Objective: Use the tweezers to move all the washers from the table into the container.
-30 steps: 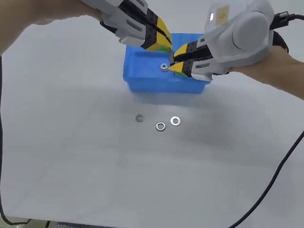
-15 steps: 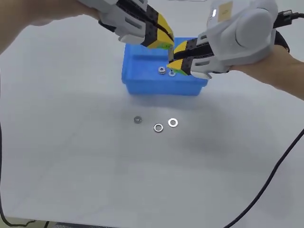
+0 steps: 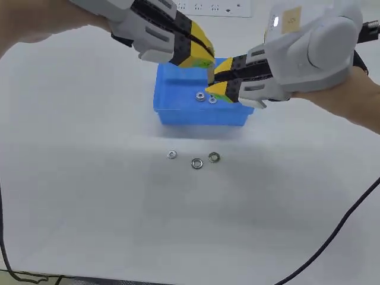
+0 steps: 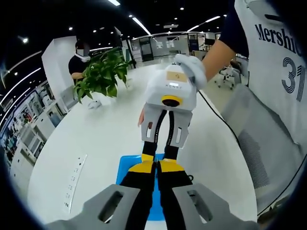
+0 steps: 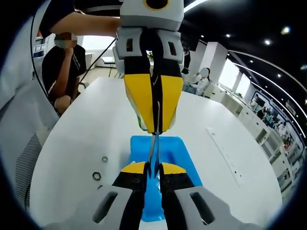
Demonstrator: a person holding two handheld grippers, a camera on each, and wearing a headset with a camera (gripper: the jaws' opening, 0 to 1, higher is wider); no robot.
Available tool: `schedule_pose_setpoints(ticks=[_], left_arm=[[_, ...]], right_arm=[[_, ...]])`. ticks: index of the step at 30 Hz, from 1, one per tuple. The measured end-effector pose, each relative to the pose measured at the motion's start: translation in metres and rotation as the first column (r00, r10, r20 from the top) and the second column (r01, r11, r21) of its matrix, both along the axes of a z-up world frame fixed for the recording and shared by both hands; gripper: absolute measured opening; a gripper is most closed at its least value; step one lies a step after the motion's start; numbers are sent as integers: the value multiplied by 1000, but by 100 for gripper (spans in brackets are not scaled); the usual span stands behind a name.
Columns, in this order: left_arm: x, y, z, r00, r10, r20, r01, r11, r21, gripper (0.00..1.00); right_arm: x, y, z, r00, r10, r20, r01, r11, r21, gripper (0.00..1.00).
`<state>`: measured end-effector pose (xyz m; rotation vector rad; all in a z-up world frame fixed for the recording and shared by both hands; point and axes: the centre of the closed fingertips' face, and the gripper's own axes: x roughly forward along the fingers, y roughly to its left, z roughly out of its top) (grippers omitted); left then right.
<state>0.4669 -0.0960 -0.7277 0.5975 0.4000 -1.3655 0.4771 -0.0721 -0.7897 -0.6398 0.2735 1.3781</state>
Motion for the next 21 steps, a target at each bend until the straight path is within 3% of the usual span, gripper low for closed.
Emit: schedule_pose_setpoints(ticks=[14,21], left_arm=[[-49,-2,11,998,41,-45,-42,998,-40,5],[-68,-1,8,997,48,-59,-50,998,-34,5]], right_arm=[[-51,-1,12,1000,21,-21,-20,1000,23,11],[-73,2,8,998,44,-34,-43,999,24,11]])
